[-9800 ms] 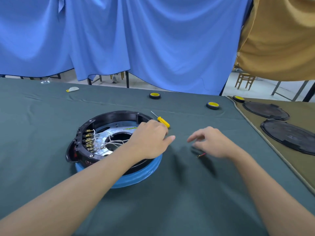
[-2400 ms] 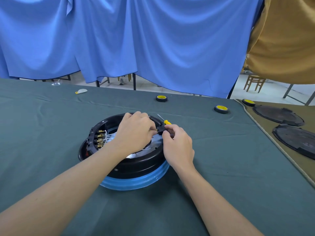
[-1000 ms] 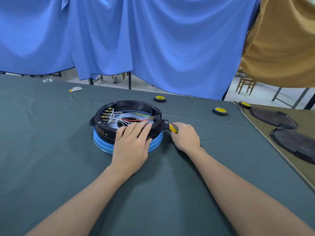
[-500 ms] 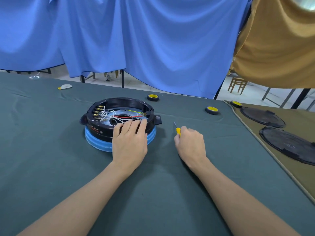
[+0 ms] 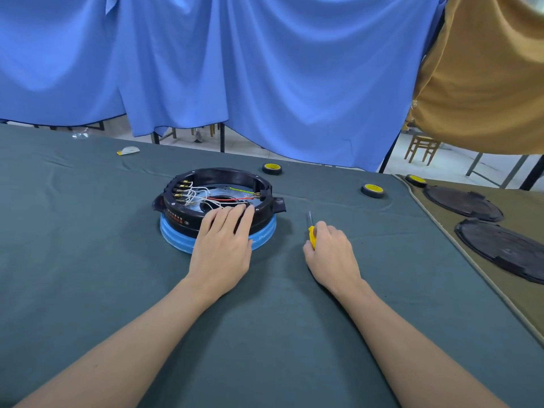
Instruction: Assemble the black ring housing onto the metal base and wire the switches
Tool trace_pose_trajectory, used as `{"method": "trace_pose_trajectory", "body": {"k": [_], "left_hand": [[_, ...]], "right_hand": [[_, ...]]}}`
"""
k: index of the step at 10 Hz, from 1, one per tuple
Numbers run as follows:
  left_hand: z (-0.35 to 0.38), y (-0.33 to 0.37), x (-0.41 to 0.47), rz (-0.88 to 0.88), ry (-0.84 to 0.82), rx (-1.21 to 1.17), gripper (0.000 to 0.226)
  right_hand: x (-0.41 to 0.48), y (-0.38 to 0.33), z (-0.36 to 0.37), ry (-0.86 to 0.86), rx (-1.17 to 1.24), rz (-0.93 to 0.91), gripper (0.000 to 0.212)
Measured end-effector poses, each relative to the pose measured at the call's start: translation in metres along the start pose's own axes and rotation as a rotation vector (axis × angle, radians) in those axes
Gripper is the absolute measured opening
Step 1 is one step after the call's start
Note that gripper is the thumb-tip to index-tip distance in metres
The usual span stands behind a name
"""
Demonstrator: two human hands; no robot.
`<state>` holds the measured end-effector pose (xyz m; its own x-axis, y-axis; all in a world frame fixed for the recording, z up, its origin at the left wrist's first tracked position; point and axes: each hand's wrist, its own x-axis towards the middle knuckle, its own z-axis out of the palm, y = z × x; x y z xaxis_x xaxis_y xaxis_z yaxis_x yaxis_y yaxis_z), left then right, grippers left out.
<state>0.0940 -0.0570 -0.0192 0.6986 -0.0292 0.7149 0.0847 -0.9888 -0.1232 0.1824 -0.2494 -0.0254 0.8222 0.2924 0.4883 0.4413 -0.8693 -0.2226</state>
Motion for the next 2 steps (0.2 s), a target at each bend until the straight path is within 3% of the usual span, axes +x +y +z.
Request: {"method": "trace_pose_trajectory", "body": {"k": [2], "left_hand": [[0.0041,-0.0032,-0.0023,0.002,0.059,-0.088,0.059]], "right_hand": [[-0.0054,-0.0037,-0.0056,0.027,0.067,0.019,0.017]]}}
